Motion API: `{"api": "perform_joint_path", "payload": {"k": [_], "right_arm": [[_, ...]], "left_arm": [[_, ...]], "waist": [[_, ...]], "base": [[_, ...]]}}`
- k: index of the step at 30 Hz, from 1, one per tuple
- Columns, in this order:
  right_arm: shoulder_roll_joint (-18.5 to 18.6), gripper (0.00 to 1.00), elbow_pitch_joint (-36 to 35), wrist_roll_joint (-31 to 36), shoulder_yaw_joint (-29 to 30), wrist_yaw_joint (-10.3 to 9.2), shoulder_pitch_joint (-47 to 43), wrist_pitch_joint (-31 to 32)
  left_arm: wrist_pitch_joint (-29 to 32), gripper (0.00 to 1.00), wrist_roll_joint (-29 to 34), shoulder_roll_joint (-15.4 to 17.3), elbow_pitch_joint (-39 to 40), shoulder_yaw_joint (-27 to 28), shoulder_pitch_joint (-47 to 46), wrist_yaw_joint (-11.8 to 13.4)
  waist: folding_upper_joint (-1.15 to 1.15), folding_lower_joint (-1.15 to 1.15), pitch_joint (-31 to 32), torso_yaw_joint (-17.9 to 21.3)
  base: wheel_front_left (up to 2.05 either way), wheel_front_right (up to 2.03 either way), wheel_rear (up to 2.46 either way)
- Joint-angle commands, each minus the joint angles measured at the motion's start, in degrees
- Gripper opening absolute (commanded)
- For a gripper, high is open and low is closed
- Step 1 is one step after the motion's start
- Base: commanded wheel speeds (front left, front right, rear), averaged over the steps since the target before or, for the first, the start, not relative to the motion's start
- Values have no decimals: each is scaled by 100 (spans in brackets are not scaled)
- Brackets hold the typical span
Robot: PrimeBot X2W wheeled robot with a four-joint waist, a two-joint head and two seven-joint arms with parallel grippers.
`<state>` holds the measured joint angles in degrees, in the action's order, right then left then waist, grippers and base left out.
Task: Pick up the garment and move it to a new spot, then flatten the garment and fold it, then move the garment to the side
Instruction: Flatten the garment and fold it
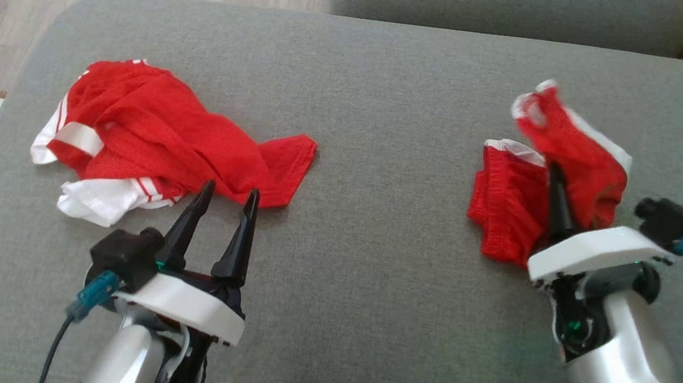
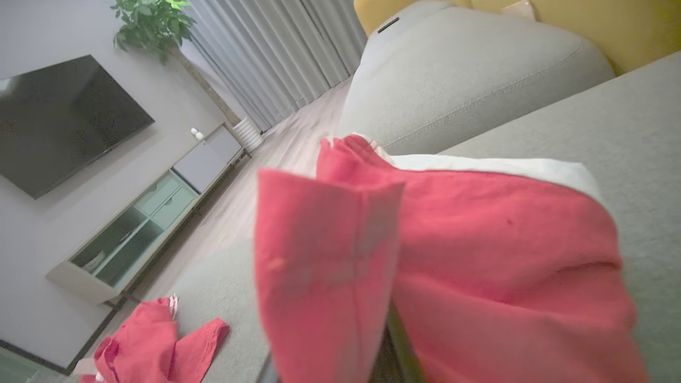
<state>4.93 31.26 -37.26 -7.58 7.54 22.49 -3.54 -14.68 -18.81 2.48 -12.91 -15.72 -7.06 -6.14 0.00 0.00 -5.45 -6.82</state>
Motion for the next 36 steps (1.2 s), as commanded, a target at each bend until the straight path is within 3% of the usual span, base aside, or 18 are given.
{"api": "perform_joint_path", "payload": {"k": [1, 5, 6, 7, 17, 24, 31, 36], "right_arm": [[68, 0, -131, -20, -197, -5, 46, -52], [165, 0, 74, -47, -522, -5, 56, -24], [194, 21, 144, -32, -602, -5, 62, -8], [215, 100, 226, -17, -689, -5, 64, 28], [238, 100, 619, -111, -1774, -5, -40, 423], [140, 100, 681, -339, -2231, -5, -105, 730], [273, 100, 161, -531, -1944, -5, -76, 321], [547, 100, -255, -66, -1428, -5, -166, -270]], "left_arm": [[-32, 100, -8, 40, 201, 221, -62, -22], [-32, 100, -4, 40, 202, 220, -54, -23], [-32, 100, -4, 40, 202, 218, -57, -23], [-32, 100, -5, 40, 201, 217, -60, -22], [-32, 100, -10, 40, 197, 264, -31, 6], [-32, 100, -27, 40, 197, 279, -4, 30], [-32, 100, -34, 40, 259, 360, -22, 34], [-32, 100, -56, 40, 390, 443, -26, 44]], "waist": [[0, 0, -4, -18], [0, 0, -18, -57], [0, 0, -21, -62], [0, 0, -22, -66], [0, 0, 49, 6], [0, 0, 146, 134], [0, 0, 258, 321], [0, 0, 331, 483]], "base": [[0, 0, 0], [0, 0, 0], [0, 0, 0], [0, 0, 0], [0, 0, 0], [0, 0, 0], [0, 0, 0], [0, 0, 0]]}}
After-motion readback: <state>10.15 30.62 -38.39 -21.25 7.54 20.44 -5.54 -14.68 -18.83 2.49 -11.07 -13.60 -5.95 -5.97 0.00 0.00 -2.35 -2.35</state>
